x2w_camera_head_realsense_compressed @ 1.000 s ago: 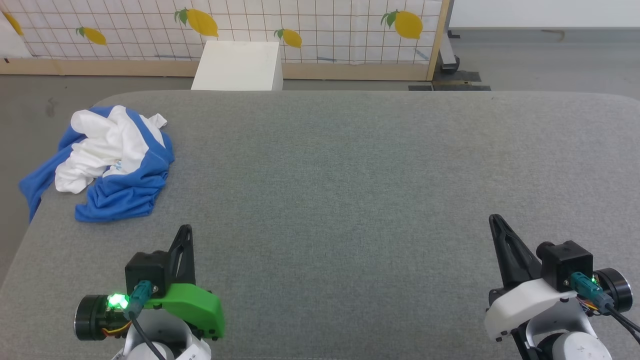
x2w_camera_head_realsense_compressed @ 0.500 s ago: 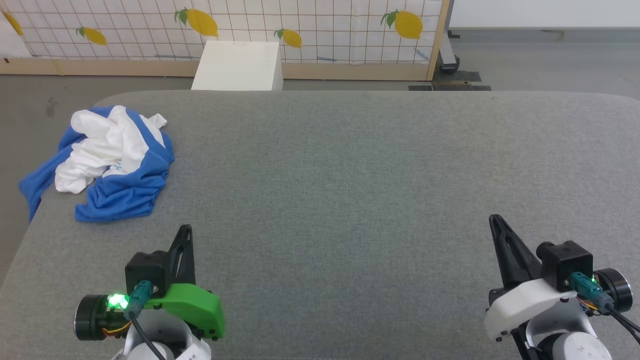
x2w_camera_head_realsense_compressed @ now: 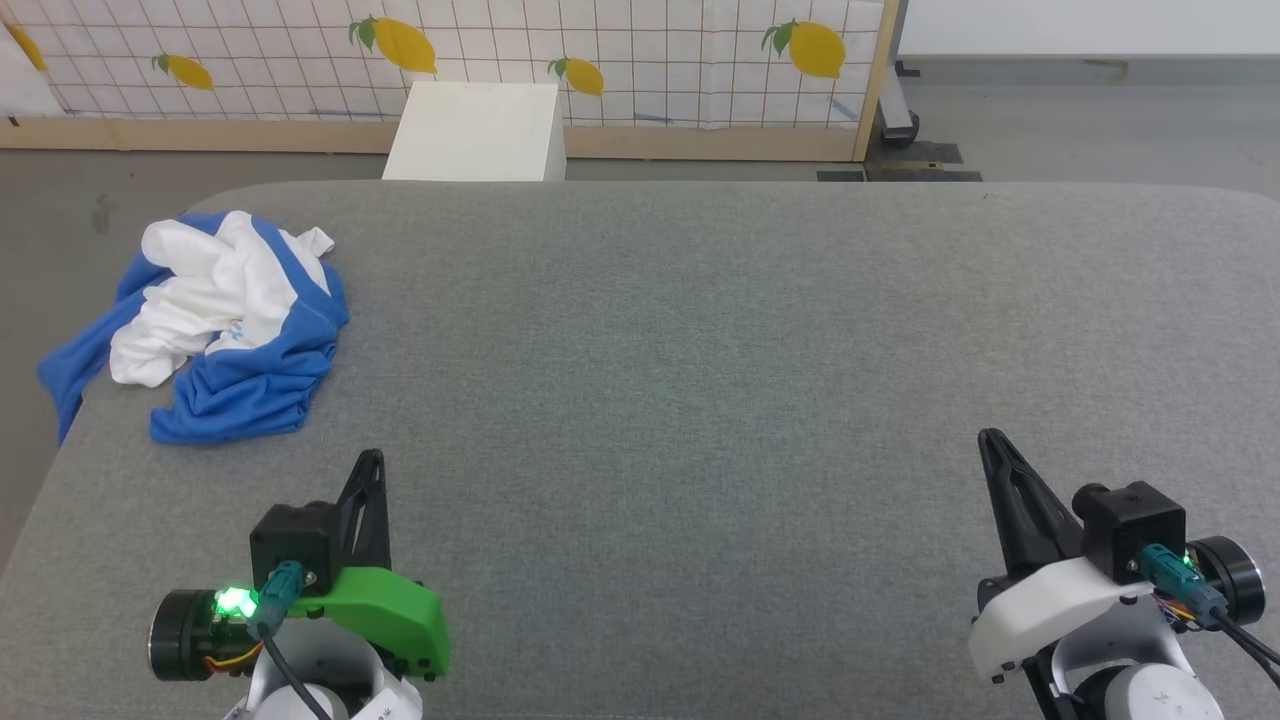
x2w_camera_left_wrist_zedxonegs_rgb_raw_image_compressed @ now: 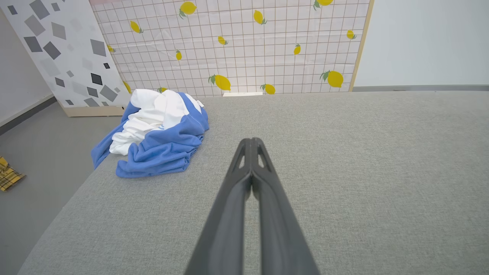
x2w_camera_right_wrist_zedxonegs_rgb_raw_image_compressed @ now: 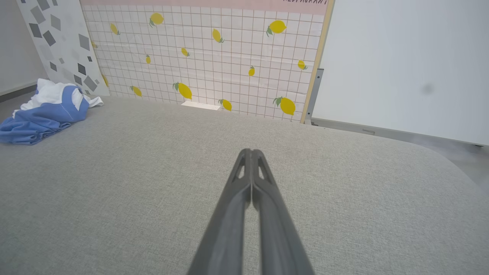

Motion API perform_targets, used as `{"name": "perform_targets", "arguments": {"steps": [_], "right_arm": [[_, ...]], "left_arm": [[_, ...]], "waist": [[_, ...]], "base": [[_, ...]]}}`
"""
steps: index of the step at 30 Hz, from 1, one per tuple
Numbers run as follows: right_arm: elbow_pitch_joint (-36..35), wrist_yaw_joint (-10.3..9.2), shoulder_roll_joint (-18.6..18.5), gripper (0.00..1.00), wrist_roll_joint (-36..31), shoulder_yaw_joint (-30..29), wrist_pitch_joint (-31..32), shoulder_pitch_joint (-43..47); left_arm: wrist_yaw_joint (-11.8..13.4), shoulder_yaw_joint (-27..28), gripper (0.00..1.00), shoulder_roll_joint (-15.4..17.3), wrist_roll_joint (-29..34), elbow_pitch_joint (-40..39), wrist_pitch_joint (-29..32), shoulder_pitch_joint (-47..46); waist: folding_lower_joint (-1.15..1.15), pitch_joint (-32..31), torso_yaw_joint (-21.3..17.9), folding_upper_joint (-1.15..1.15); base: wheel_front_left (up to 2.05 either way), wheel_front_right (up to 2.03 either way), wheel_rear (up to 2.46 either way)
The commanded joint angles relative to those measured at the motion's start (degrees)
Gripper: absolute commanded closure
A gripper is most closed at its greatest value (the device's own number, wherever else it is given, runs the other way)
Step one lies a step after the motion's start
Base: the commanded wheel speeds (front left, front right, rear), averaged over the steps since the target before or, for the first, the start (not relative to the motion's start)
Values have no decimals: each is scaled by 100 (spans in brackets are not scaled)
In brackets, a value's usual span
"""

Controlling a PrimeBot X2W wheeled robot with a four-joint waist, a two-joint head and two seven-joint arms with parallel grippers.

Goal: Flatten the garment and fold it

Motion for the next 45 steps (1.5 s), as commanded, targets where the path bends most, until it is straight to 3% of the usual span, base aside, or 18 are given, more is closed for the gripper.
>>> {"name": "perform_targets", "arguments": {"steps": [1, 45], "right_arm": [[-30, -10, 15, 100, -29, 7, -1, 48], [-30, -10, 15, 100, -29, 7, -1, 48]], "left_arm": [[37, 15, 100, -25, 73, -17, 7, 83], [37, 15, 100, -25, 73, -17, 7, 83]], "waist": [[0, 0, 0, 0], [0, 0, 0, 0]], "base": [[0, 0, 0], [0, 0, 0]]}}
